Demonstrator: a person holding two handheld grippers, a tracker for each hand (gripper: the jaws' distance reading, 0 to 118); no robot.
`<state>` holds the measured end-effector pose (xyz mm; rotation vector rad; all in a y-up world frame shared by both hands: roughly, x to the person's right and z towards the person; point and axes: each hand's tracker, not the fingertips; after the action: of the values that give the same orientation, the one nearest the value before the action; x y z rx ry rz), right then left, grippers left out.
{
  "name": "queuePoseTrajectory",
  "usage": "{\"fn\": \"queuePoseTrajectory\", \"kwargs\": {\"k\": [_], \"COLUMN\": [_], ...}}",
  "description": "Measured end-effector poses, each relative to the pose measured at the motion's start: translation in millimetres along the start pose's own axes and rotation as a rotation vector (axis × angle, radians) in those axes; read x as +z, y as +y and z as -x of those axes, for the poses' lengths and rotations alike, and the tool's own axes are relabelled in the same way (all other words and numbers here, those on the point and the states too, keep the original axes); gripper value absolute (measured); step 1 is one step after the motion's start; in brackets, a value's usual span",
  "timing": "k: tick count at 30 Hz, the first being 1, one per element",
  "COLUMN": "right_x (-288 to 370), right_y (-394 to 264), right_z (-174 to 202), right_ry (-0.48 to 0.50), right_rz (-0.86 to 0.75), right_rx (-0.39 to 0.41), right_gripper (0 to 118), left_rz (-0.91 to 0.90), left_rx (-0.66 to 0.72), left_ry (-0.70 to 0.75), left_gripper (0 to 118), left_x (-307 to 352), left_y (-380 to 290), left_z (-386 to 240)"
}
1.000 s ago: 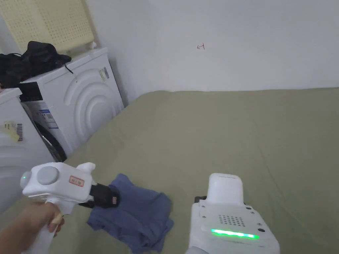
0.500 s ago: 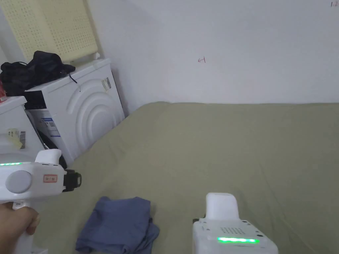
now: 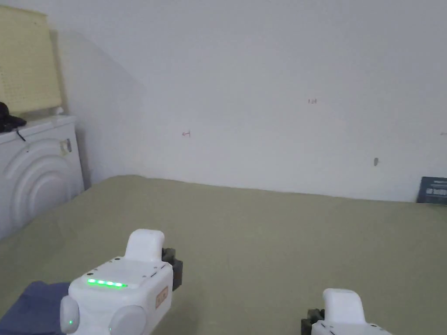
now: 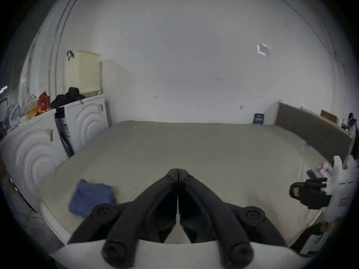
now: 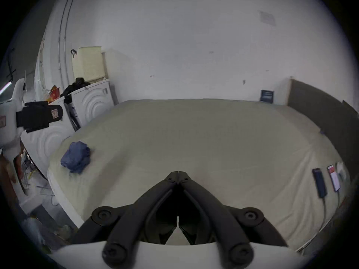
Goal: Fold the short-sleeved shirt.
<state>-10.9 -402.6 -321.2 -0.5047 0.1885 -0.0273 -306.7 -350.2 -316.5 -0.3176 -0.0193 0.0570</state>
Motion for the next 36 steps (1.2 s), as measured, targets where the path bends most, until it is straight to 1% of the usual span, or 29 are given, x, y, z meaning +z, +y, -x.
{"fn": "queuePoseTrajectory", "kwargs": {"k": [1,2,3,5,6,7,9,10,12,15,18,21,22,23,24,25,26,27,28,29,30,32,36], "right_x": [7.5,18.2,24.8,38.5,46.4,52.7,61.4,64.8,72.4,85.9,100.9,115.8,119.4,122.3,123.5,122.0,118.1,111.1,104.4,100.9,96.6,90.6,94.7], "right_y": [-0.5,0.9,0.8,-1.0,-2.2,-5.0,-11.6,-14.9,-17.4,-11.4,4.7,22.1,27.1,29.4,29.8,28.6,26.7,24.5,18.8,15.0,10.0,7.6,10.4], "right_z": [-16.0,-26.8,-40.0,-63.7,-73.0,-81.2,-91.2,-96.5,-107.5,-120.2,-124.3,-125.2,-126.2,-126.4,-125.9,-125.0,-124.1,-123.9,-123.0,-123.0,-124.2,-127.9,-135.0], "right_ry": [-0.042,-0.069,-0.069,-0.104,-0.12,-0.149,-0.237,-0.263,-0.261,-0.283,-0.32,-0.361,-0.362,-0.355,-0.352,-0.348,-0.342,-0.325,-0.32,-0.317,-0.319,-0.316,-0.34], "right_rz": [-0.001,-0.008,-0.011,-0.045,-0.061,-0.076,-0.082,-0.088,-0.095,-0.152,-0.213,-0.29,-0.312,-0.335,-0.363,-0.368,-0.362,-0.33,-0.291,-0.311,-0.322,-0.334,-0.357], "right_rx": [0.0,-0.001,-0.002,0.004,0.021,0.054,0.132,0.152,0.126,0.048,0.055,0.067,0.071,0.08,0.092,0.09,0.089,0.087,0.072,0.065,0.049,0.034,0.012], "right_gripper": [0,0,0,0,0,0,0,0,0,0,0,0,0,2,15,40,80,118,116,117,117,117,118], "left_rz": [0.002,0.021,0.032,0.049,0.06,0.067,0.074,0.067,0.061,0.045,0.027,-0.042,-0.072,-0.085,-0.092,-0.091,-0.09,-0.084,-0.074,-0.077,-0.117,-0.119,-0.147], "left_rx": [0.074,0.124,0.139,0.107,0.103,0.101,0.101,0.097,0.079,0.041,-0.004,-0.001,0.0,-0.004,-0.008,-0.008,-0.002,0.016,0.039,0.06,0.08,0.048,-0.106], "left_ry": [-0.06,-0.081,-0.06,-0.028,-0.02,-0.035,-0.051,-0.05,-0.039,-0.038,-0.052,-0.046,-0.027,-0.014,-0.002,-0.009,-0.02,-0.032,-0.034,-0.036,-0.06,-0.055,0.016], "left_gripper": [2,2,2,2,2,2,2,2,2,2,2,2,2,5,19,40,72,114,118,118,118,118,118], "left_x": [3.6,6.3,8.2,16.0,20.8,22.1,28.2,32.4,35.6,41.5,48.0,54.3,56.4,55.2,55.8,55.2,54.4,51.2,48.0,47.4,50.9,51.6,52.9], "left_y": [-7.5,-12.9,-19.6,-30.2,-35.4,-38.9,-44.4,-47.6,-47.9,-42.0,-26.6,-6.7,-1.6,2.4,4.8,5.9,6.2,4.2,0.3,-3.9,-9.6,-14.9,-16.6], "left_z": [-18.1,-34.5,-50.0,-77.3,-88.8,-94.4,-103.9,-108.0,-112.3,-117.9,-121.1,-120.4,-119.0,-117.7,-115.9,-113.4,-110.4,-108.7,-108.0,-107.5,-107.1,-108.4,-114.2]}}
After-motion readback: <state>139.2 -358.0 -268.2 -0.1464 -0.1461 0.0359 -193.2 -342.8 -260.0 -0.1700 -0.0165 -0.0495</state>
